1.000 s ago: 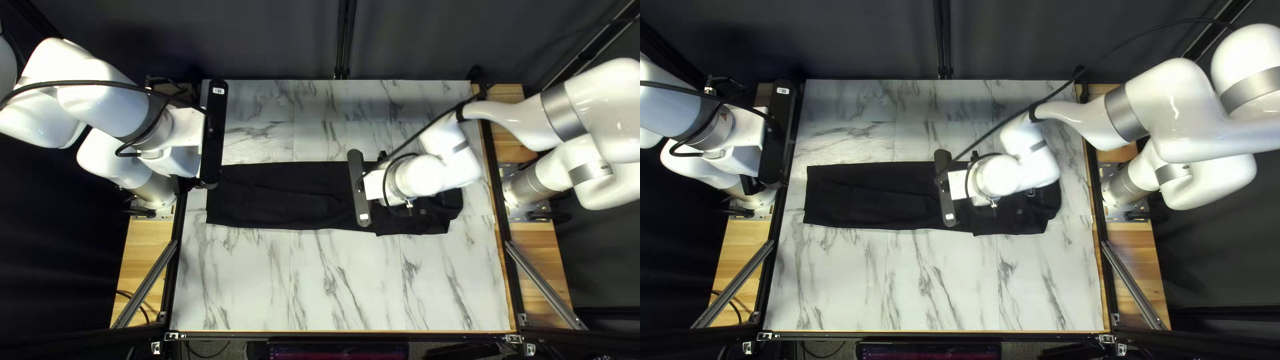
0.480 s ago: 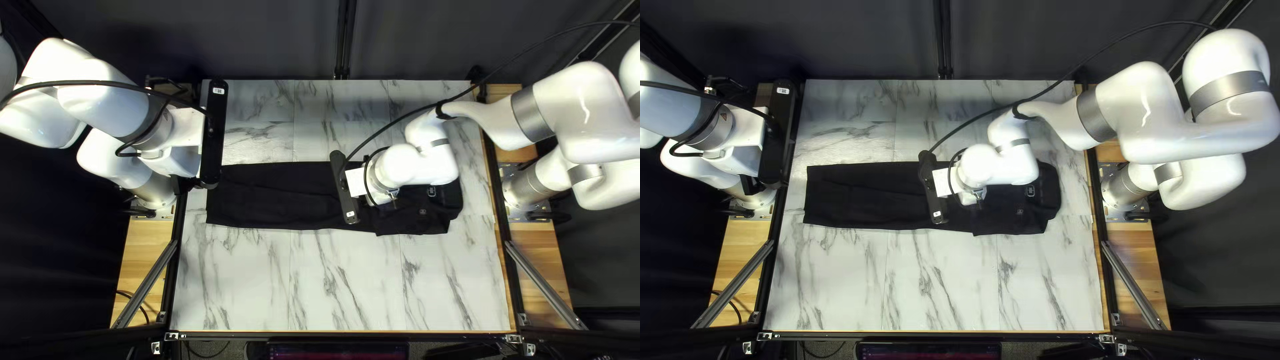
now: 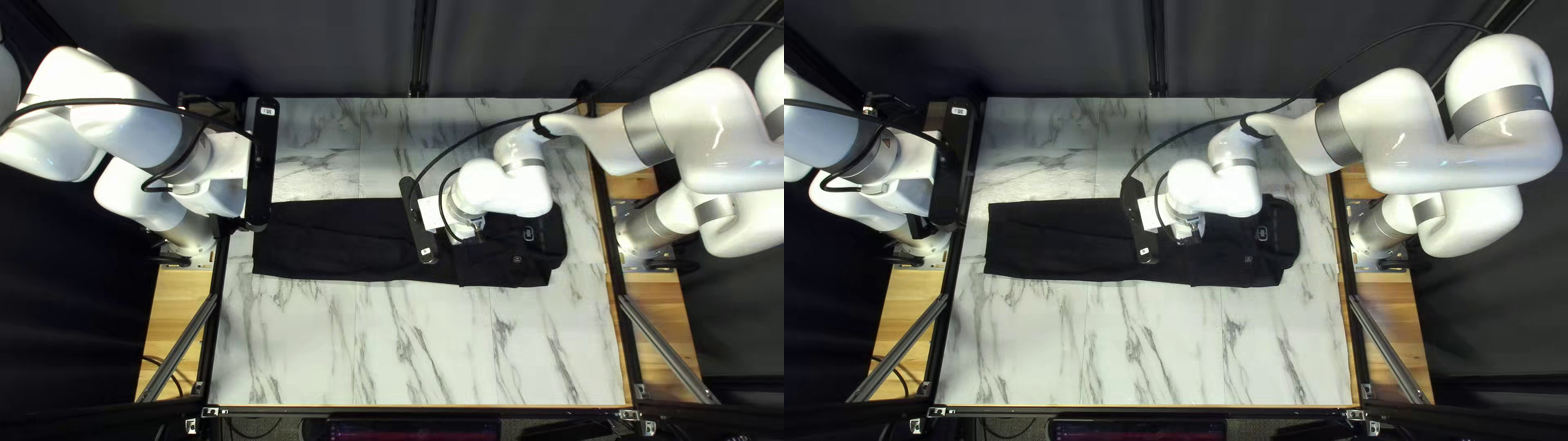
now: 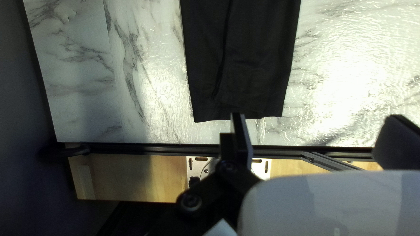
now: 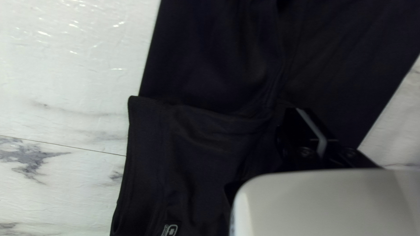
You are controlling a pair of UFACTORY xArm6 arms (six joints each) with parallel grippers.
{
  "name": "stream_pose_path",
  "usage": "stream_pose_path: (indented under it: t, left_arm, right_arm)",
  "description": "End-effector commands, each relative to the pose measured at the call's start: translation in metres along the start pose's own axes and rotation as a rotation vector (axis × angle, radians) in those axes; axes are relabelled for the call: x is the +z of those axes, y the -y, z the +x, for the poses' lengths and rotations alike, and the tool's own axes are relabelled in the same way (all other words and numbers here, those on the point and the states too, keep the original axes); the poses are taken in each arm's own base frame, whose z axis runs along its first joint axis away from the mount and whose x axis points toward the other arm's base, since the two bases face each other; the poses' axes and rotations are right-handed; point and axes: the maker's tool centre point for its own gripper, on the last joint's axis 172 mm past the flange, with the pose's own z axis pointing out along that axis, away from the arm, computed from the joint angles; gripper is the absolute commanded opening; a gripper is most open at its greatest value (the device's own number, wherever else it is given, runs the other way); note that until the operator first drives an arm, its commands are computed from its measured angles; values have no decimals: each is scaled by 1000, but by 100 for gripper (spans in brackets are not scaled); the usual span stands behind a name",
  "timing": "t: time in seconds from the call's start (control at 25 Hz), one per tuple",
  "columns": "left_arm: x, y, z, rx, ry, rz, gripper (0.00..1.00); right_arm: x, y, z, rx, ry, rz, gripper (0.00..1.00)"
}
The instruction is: Fold t-shirt
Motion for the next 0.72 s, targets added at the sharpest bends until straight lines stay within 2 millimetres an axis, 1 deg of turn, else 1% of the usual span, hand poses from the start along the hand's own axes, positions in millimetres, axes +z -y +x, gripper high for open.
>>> stream_pose_path:
  t: [0.04, 0.32, 0.6, 0.64, 0.68, 0.72]
  left_arm:
    - [0, 0, 0, 0, 0, 0, 100]
    - [0, 0, 0, 0, 0, 0, 100]
    - [0, 0, 0, 0, 0, 0, 100]
    - [0, 0, 0, 0, 0, 0, 100]
    - [0, 0, 0, 0, 0, 0, 100]
    - [0, 0, 0, 0, 0, 0, 100]
  right_arm:
    - [-5, 8, -1, -9, 1, 42, 100]
    - [1, 12, 1, -64, 21, 129, 100]
    - [7, 15, -3, -102, 55, 173, 100]
    - [8, 16, -4, -104, 58, 179, 97]
    - [9, 17, -4, -104, 58, 182, 84]
    - [11, 20, -4, -107, 61, 188, 66]
